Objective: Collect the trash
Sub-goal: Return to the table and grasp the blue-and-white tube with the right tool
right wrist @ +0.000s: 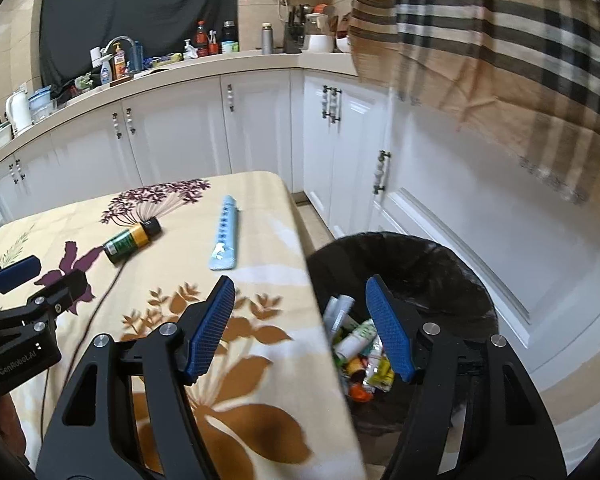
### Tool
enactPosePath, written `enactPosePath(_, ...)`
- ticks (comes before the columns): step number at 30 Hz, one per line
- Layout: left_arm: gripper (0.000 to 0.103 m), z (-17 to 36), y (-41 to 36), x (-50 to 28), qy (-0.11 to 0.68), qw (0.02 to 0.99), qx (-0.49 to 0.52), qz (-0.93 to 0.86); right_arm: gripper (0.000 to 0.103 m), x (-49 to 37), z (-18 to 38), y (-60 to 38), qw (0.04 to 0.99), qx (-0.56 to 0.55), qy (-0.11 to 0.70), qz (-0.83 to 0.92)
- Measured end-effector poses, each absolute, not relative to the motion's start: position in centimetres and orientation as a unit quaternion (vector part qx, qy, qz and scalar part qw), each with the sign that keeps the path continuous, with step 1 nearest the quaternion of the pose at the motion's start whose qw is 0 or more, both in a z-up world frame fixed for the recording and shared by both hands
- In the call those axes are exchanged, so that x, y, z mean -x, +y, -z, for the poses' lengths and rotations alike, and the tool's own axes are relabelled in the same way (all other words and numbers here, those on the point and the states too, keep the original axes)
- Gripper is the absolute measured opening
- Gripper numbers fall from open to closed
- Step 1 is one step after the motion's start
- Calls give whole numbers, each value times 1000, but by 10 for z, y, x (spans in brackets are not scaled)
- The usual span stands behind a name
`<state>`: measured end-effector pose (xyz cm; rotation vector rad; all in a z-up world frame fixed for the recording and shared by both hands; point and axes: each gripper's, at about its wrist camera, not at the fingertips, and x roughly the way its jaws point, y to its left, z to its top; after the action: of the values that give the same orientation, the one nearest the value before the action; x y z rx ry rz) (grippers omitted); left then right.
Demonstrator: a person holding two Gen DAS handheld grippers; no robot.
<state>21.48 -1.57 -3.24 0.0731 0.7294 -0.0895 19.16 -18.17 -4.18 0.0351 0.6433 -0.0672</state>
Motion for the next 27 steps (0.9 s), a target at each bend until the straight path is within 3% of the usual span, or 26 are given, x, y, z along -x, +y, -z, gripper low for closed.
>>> enactPosePath(23, 73, 39, 14, -271, 359, 932, -35, 25, 64, -287, 57, -137, 934, 15, 357, -1)
enactPosePath(27, 73, 42, 9, -280, 364, 930, -42, 31, 53, -304, 64, -134, 925, 13, 379, -9)
